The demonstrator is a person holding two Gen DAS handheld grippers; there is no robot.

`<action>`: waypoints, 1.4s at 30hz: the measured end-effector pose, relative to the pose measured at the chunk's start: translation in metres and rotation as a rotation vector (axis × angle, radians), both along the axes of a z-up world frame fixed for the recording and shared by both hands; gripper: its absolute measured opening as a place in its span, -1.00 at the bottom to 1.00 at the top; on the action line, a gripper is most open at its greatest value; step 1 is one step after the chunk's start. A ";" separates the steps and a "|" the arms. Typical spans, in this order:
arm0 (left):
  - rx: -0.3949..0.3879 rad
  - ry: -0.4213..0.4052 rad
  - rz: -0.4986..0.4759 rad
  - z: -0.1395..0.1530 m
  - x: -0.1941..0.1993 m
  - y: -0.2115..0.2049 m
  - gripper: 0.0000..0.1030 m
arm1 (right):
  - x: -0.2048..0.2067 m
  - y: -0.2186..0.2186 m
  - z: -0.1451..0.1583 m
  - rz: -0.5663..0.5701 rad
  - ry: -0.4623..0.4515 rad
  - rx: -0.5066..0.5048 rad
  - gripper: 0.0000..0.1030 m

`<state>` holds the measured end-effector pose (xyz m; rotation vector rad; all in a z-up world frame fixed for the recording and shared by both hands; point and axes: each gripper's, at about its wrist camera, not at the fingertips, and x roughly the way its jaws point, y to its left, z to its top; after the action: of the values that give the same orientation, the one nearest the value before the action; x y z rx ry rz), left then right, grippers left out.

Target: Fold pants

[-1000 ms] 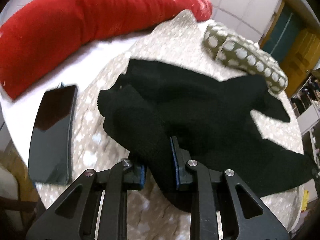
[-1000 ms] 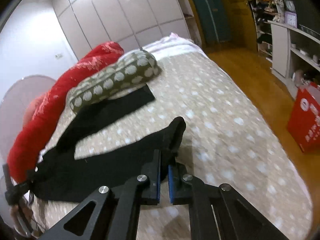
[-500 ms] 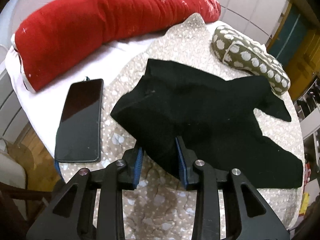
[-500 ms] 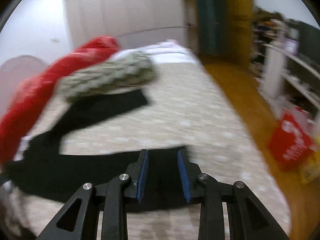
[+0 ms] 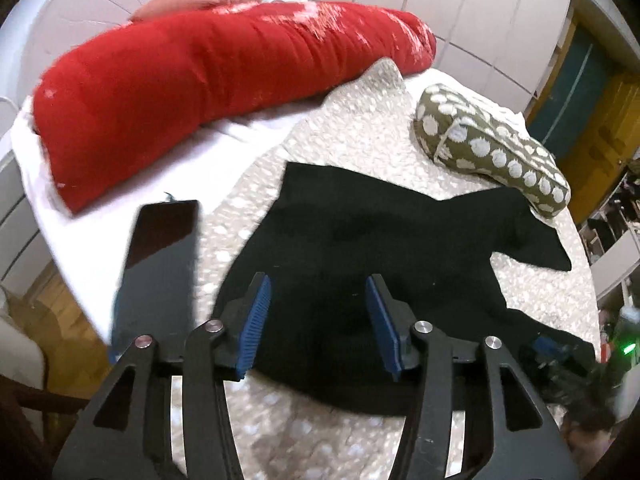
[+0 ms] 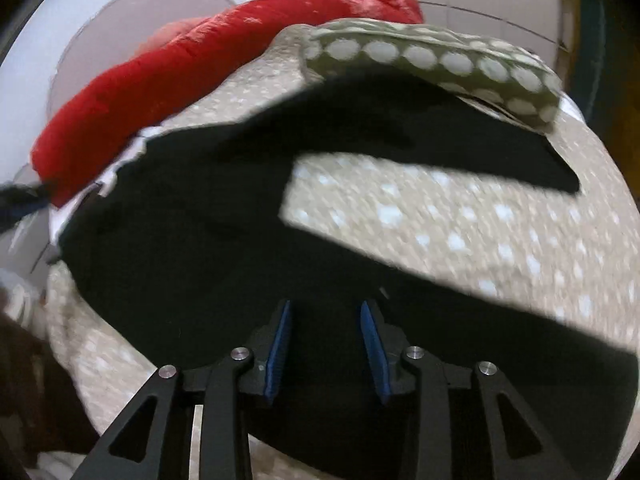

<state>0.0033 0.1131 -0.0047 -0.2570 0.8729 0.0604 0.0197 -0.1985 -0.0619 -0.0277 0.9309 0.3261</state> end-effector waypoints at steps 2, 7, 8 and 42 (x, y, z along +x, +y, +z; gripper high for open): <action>-0.018 0.038 -0.016 -0.020 0.017 -0.004 -0.04 | 0.017 0.014 0.025 0.050 -0.074 0.034 -0.23; -0.004 0.110 0.003 -0.053 0.045 -0.002 -0.04 | 0.093 0.085 0.051 0.235 -0.191 -0.026 0.08; -0.021 0.123 0.006 -0.057 0.051 0.001 -0.05 | 0.108 0.099 0.049 0.271 -0.187 -0.040 0.08; -0.027 -0.022 0.241 0.001 0.012 0.081 -0.05 | 0.000 0.131 0.045 0.397 -0.179 0.055 -0.90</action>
<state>0.0152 0.1938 -0.0037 -0.3866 0.8182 0.2694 0.0200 -0.0678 -0.0168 -0.1896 0.7345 0.7054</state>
